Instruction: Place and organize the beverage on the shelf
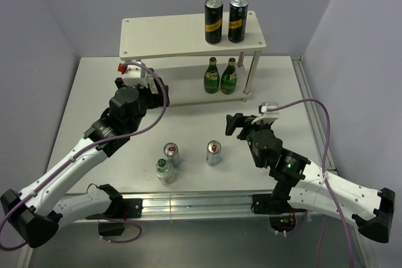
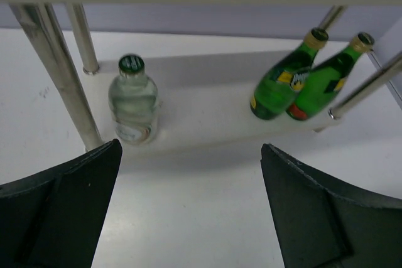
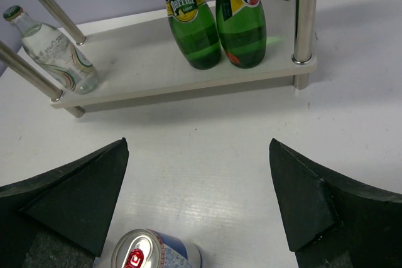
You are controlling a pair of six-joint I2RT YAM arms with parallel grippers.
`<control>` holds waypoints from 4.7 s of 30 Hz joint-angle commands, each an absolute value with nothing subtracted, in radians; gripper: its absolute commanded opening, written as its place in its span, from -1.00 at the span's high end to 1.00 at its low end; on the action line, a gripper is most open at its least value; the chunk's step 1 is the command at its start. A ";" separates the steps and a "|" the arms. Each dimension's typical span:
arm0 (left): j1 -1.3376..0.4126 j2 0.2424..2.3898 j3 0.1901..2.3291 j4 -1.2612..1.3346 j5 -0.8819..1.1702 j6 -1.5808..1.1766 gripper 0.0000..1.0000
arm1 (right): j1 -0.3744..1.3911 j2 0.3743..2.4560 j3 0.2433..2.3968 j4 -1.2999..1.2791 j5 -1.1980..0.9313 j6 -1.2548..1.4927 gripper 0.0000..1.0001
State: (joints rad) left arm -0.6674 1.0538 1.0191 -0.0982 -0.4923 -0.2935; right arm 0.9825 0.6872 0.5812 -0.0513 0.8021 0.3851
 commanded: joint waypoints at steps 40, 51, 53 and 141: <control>-1.674 1.196 0.967 -1.373 -1.201 -1.966 -0.80 | 0.977 0.546 0.560 -0.077 0.864 0.403 -1.00; -1.674 1.241 0.925 -1.371 -1.198 -2.022 -0.62 | 0.979 0.548 0.560 -0.081 0.867 0.405 -1.00; -1.675 1.262 0.919 -1.373 -1.195 -2.040 -0.57 | 0.977 0.548 0.558 -0.081 0.868 0.405 -1.00; -0.815 1.187 1.249 0.070 -0.629 -0.147 1.00 | 0.977 0.572 0.557 -0.074 0.911 0.397 -1.00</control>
